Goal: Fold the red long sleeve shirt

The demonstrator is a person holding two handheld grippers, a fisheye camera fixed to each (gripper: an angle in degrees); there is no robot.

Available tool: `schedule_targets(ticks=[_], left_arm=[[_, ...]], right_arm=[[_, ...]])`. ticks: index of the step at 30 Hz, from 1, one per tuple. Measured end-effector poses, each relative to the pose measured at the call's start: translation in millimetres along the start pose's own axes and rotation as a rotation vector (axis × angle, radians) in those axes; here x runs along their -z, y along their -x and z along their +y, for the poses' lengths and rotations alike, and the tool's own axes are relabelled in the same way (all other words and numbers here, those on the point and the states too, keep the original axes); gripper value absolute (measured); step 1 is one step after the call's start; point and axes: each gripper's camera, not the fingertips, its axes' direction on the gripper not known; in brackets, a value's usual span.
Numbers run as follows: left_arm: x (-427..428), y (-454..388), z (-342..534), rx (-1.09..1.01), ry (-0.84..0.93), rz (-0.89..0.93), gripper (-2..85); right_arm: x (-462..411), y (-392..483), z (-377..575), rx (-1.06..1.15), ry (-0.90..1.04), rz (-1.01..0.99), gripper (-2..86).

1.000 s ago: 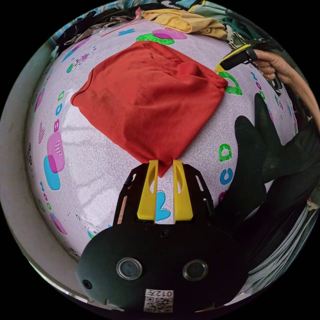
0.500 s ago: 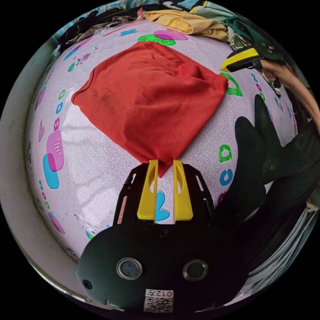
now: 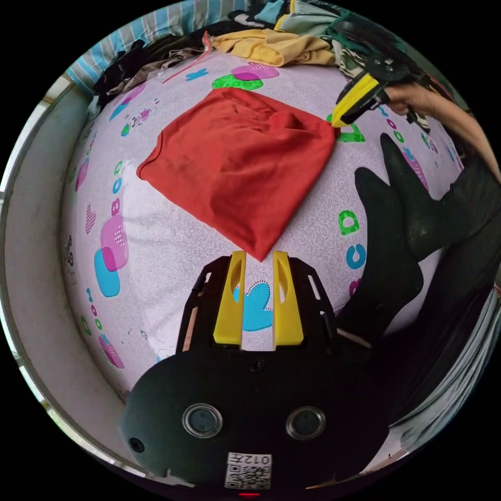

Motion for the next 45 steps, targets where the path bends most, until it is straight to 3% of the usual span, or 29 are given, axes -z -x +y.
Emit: schedule_targets(ticks=[12, 16, 20, 30, 33, 37, 45], left_arm=[[-34, -18, -7, -0.042, 0.084, -0.098, 2.3], [-20, -11, -1, -0.035, 0.061, -0.086, 0.6], [-35, -13, 3, -0.071, 0.117, -0.097, 0.2], [-33, 16, 16, -0.006, 0.097, -0.007, 0.3], [-27, 36, 31, 0.052, 0.086, 0.059, 0.5], [11, 71, 49, 0.197, -0.075, 0.106, 0.6], [20, 50, -21, 0.133, -0.202, 0.191, 0.5]], right_arm=[[24, -8, -1, -0.056, -0.015, -0.052, -1.0], [75, -15, 6, -0.034, -0.210, -0.104, -1.0], [22, -14, 12, -0.047, 0.013, -0.072, -1.0], [23, -25, -3, -0.121, 0.094, -0.084, 0.3], [39, -51, -4, -0.236, 0.043, -0.126, 1.6], [56, -78, -20, -0.341, -0.134, -0.255, 3.8], [43, -95, -82, -0.442, -0.264, -0.327, 5.4]])
